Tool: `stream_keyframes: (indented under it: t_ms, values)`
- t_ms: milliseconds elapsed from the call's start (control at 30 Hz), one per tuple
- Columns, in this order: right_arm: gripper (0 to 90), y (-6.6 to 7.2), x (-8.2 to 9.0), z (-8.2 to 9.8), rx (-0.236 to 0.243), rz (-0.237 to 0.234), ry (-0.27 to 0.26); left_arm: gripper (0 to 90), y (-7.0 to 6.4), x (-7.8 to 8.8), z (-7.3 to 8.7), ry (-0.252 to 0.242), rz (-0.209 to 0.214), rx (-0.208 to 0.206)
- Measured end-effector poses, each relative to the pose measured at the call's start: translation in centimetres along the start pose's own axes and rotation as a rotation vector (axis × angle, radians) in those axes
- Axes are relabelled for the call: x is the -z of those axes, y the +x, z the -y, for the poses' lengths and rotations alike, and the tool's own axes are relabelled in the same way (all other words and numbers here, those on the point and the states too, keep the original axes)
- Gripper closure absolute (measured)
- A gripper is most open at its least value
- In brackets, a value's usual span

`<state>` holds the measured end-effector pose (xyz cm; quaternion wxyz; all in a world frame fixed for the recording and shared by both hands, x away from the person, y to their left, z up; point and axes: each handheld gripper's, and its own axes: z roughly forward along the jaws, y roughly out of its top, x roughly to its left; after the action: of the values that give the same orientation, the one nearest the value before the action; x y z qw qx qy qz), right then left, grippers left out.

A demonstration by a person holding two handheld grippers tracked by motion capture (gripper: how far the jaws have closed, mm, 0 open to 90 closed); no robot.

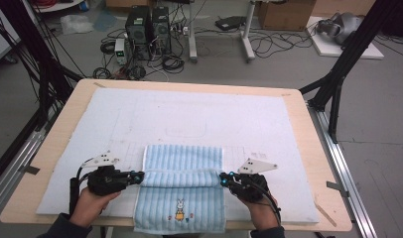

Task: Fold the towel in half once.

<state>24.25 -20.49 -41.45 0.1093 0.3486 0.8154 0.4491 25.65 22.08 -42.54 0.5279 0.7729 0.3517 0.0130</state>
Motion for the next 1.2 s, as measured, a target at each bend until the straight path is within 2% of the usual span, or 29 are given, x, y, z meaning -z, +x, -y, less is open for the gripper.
stream_keyframes:
  t_ms: [33, 67, 100, 133, 167, 233, 267, 300, 367, 400, 500, 600, 667, 733, 767, 833, 933, 967, 1033, 1100, 1200]
  values:
    - [84.2, 0.1, 0.1, 0.0, 0.004, -0.008, -0.002, 83.0, 0.0, 0.3, -0.1, -0.019, 0.016, -0.02]
    - [81.8, 0.3, 0.3, 0.0, 0.002, -0.03, -0.008, 74.5, 0.0, 0.6, -0.3, -0.05, 0.009, -0.043]
    - [77.8, 0.4, 0.5, -0.1, 0.007, -0.055, -0.013, 64.2, 0.3, 1.0, -0.7, -0.083, -0.03, -0.05]
    - [74.5, 0.4, 0.6, -0.5, 0.018, -0.057, -0.023, 57.1, 0.5, 1.3, -1.0, -0.105, -0.05, -0.038]
    - [71.6, 0.4, 0.6, -0.8, 0.018, -0.048, -0.034, 54.5, 1.0, 1.6, -1.4, -0.135, -0.071, -0.015]
    - [68.3, 0.0, 0.7, -1.7, 0.008, -0.026, -0.068, 53.8, 2.1, 2.0, -2.2, -0.193, -0.111, 0.027]
    - [67.7, -0.3, 0.7, -2.2, 0.005, 0.001, -0.083, 53.8, 2.5, 2.0, -2.4, -0.203, -0.123, 0.041]
    - [67.0, -0.6, 0.5, -2.5, 0.005, 0.021, -0.093, 53.8, 3.0, 1.7, -2.7, -0.202, -0.134, 0.052]
    - [67.1, -1.4, -0.2, -3.0, -0.023, 0.07, -0.112, 53.5, 4.0, 1.0, -3.0, -0.2, -0.153, 0.077]
    - [67.2, -1.7, -0.6, -3.1, -0.024, 0.096, -0.101, 53.4, 4.5, 0.4, -3.2, -0.187, -0.161, 0.084]
    - [67.8, -2.9, -2.8, -2.9, -0.052, 0.168, -0.032, 52.8, 5.9, -1.5, -3.3, -0.134, -0.198, 0.117]
    - [64.9, -3.6, -4.6, -2.4, -0.072, 0.231, 0.042, 51.9, 6.4, -2.8, -3.0, -0.074, -0.23, 0.133]
    - [61.0, -3.8, -5.1, -2.1, -0.076, 0.24, 0.068, 51.9, 6.5, -3.8, -2.8, -0.029, -0.227, 0.134]
    - [59.8, -4.0, -5.2, -2.1, -0.088, 0.24, 0.066, 52.2, 6.5, -4.5, -2.7, 0.017, -0.228, 0.127]
    - [61.6, -4.0, -5.3, -2.1, -0.092, 0.242, 0.069, 53.6, 6.5, -4.9, -2.6, 0.042, -0.228, 0.116]
    - [71.2, -4.3, -5.5, -2.0, -0.101, 0.229, 0.087, 63.5, 6.2, -5.6, -2.4, 0.075, -0.232, 0.079]
    - [84.0, -4.3, -6.0, -1.7, -0.104, 0.187, 0.103, 84.0, 5.8, -5.8, -2.5, 0.072, -0.233, 0.045]
    - [87.6, -4.3, -6.1, -1.7, -0.099, 0.186, 0.1, 85.4, 5.8, -5.8, -2.6, 0.068, -0.236, 0.038]
    - [88.0, -4.3, -5.9, -1.8, -0.078, 0.195, 0.08, 85.9, 5.7, -5.7, -2.7, 0.05, -0.24, 0.041]
    - [88.2, -4.4, -5.7, -2.0, -0.081, 0.2, 0.058, 85.9, 5.9, -5.4, -2.9, 0.017, -0.232, 0.061]
    - [88.4, -4.7, -5.8, -2.2, -0.085, 0.214, 0.042, 85.7, 6.1, -5.5, -3.2, 0.002, -0.225, 0.078]
